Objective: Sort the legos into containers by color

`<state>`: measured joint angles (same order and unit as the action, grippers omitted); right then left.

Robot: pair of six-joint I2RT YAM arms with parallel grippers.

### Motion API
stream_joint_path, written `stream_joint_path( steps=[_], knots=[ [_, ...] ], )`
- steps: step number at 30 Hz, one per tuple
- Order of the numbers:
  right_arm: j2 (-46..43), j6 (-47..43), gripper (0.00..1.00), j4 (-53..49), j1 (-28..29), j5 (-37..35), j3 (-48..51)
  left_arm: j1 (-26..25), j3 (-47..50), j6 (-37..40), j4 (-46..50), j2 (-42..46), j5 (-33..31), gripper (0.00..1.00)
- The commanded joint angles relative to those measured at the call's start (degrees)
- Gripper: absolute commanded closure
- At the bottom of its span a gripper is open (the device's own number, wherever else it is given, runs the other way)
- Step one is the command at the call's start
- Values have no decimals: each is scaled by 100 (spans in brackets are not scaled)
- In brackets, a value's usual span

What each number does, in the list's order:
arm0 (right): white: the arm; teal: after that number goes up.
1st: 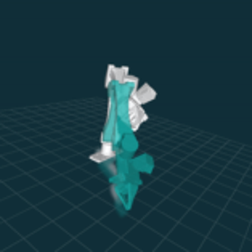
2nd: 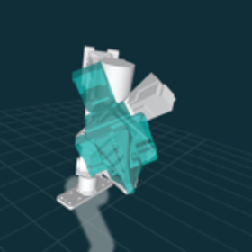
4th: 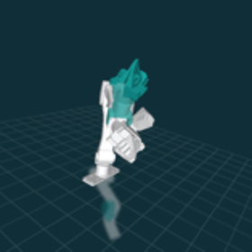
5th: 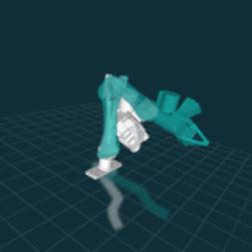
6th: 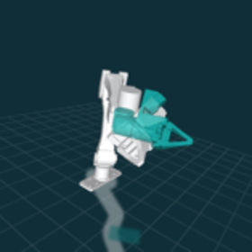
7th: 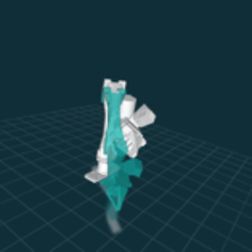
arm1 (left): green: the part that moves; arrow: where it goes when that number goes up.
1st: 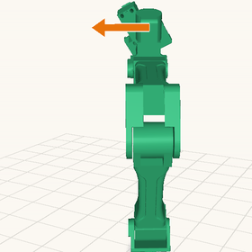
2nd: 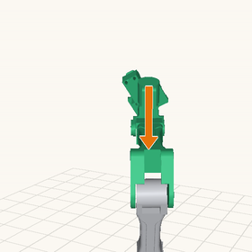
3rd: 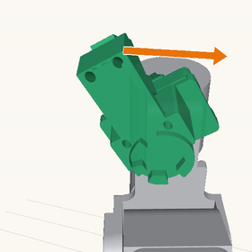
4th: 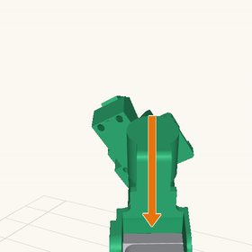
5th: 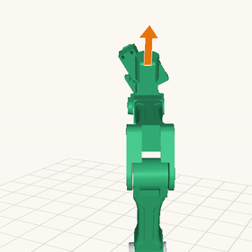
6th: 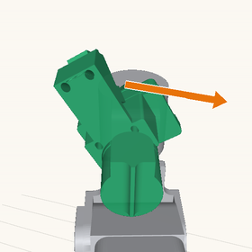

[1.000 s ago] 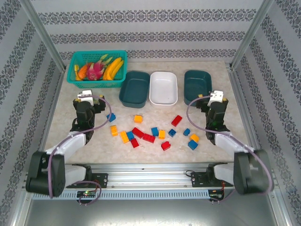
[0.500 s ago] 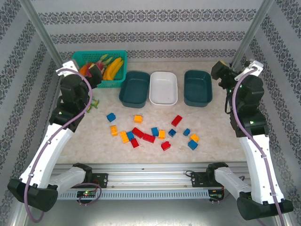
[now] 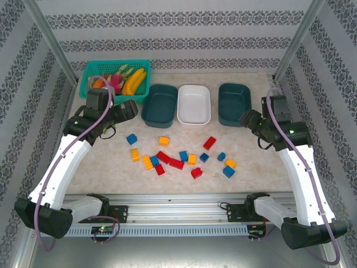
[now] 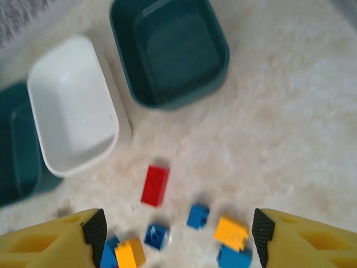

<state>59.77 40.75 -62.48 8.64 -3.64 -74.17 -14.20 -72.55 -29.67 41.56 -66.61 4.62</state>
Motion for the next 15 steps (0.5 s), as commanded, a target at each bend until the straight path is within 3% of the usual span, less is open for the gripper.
stream_joint_path(
  steps=[1, 5, 9, 15],
  knots=[
    [-90, 590, 27, -608, 181, 387, 505, -211, 91, -4, 217, 108, 1211, 0],
    [-158, 942, 26, -366, 317, 663, 1433, -906, 379, -61, -110, 126, 1665, 0],
    [-29, 1079, 28, 350, 260, 1061, 2355, -1667, 665, -128, -495, 6, 1679, 0],
    [578, 1011, 30, 1194, 71, 1425, 3058, -2425, 968, -373, -1091, -214, 1571, 0]
  ],
)
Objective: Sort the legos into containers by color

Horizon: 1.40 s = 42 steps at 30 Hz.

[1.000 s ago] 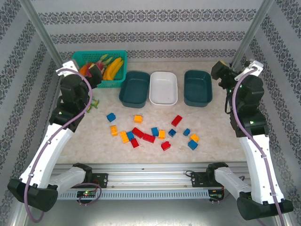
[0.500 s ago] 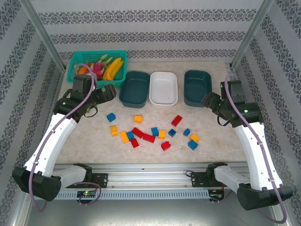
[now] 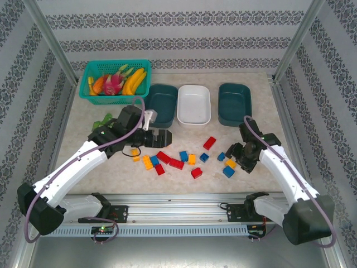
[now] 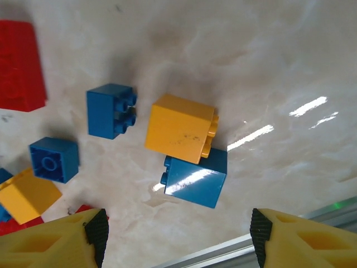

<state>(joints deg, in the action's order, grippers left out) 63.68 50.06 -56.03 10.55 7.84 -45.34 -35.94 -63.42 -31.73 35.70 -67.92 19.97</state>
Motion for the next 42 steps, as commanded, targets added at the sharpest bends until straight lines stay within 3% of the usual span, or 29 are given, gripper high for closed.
stream_joint_path(
  steps=[1, 19, 29, 33, 37, 42],
  knots=[
    [281, 28, 30, 650, -161, 282, 244, -348, 45, -167, -533, -131, 8, 0],
    [1296, -312, 37, 1368, -440, 383, 531, -809, -78, -227, -758, -531, -90, 0],
    [1542, -348, 48, 1529, -441, 172, 546, -879, -40, -325, -819, -508, -150, 1],
    [1498, -357, 58, 1476, -439, 102, 479, -900, -15, -365, -854, -509, -165, 1],
    [1045, -422, 62, 1071, -367, -182, 94, -901, -160, -447, -860, -540, -188, 1],
    [654, -804, 63, 395, -330, -768, -1165, -789, -1110, -482, -507, -1043, -263, 0]
  ],
)
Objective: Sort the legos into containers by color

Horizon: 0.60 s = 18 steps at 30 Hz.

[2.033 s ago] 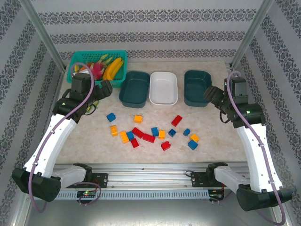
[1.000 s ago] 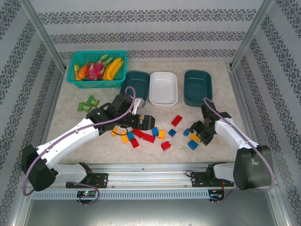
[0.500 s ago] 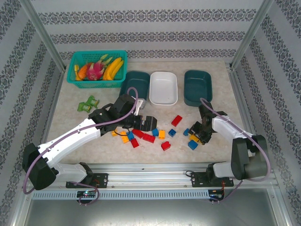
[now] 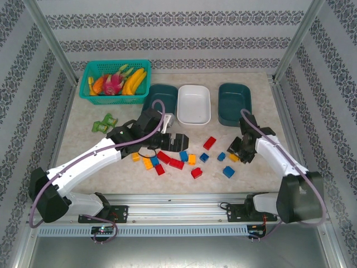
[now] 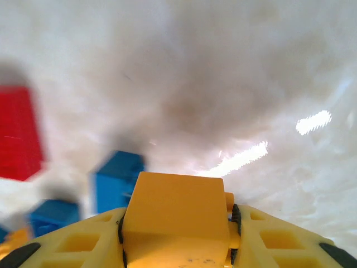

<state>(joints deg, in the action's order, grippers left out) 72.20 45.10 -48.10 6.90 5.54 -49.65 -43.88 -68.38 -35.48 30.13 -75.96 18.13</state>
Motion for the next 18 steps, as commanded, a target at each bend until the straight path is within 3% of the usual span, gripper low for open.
stream_joint_path(
  steps=[1, 8, 13, 18],
  knots=[
    [-118, -399, 63, -446, 32, -610, -992, 55, -799, -94, 79, -361, -35, 0],
    [1519, -1098, 64, -279, -180, -838, -2867, 521, -2220, -139, -42, -1636, 282, 0],
    [3262, -1266, 66, -232, -418, -627, -4189, 728, -3443, 49, 186, -2688, 252, 0],
    [4637, -1271, 66, -325, -598, -372, -5398, 936, -4039, -56, 138, -3460, 360, 0]
  ],
)
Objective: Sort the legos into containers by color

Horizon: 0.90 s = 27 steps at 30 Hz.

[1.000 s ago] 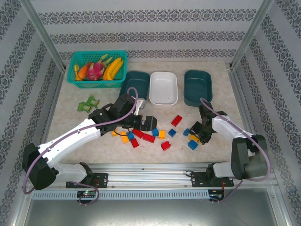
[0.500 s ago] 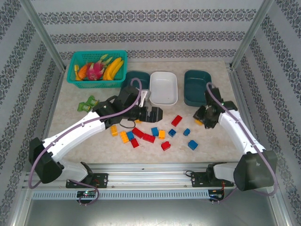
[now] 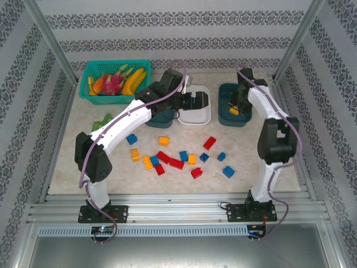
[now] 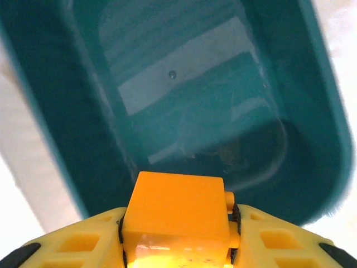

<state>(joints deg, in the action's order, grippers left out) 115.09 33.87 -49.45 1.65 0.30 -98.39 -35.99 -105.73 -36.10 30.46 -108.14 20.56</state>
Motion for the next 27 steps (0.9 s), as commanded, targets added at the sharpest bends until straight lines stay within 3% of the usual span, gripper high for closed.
stream_joint_path(
  steps=[1, 9, 15, 19, 27],
  knots=[
    [592, -143, 65, -257, -100, 202, -784, 190, -360, -67, 48, -366, 179, 0],
    [2043, -114, 62, -915, -222, 296, -2351, 318, -711, -222, 89, -914, 337, 1],
    [2349, -156, 43, -1219, -261, 302, -2884, 333, -716, -196, 205, -843, 291, 2],
    [2097, -254, 34, -1293, -245, 329, -3015, 338, -656, -186, 343, -593, 217, 2],
    [462, -444, 33, -1058, 62, 195, -2640, 431, 148, -292, 891, 586, -353, 2]
  ],
)
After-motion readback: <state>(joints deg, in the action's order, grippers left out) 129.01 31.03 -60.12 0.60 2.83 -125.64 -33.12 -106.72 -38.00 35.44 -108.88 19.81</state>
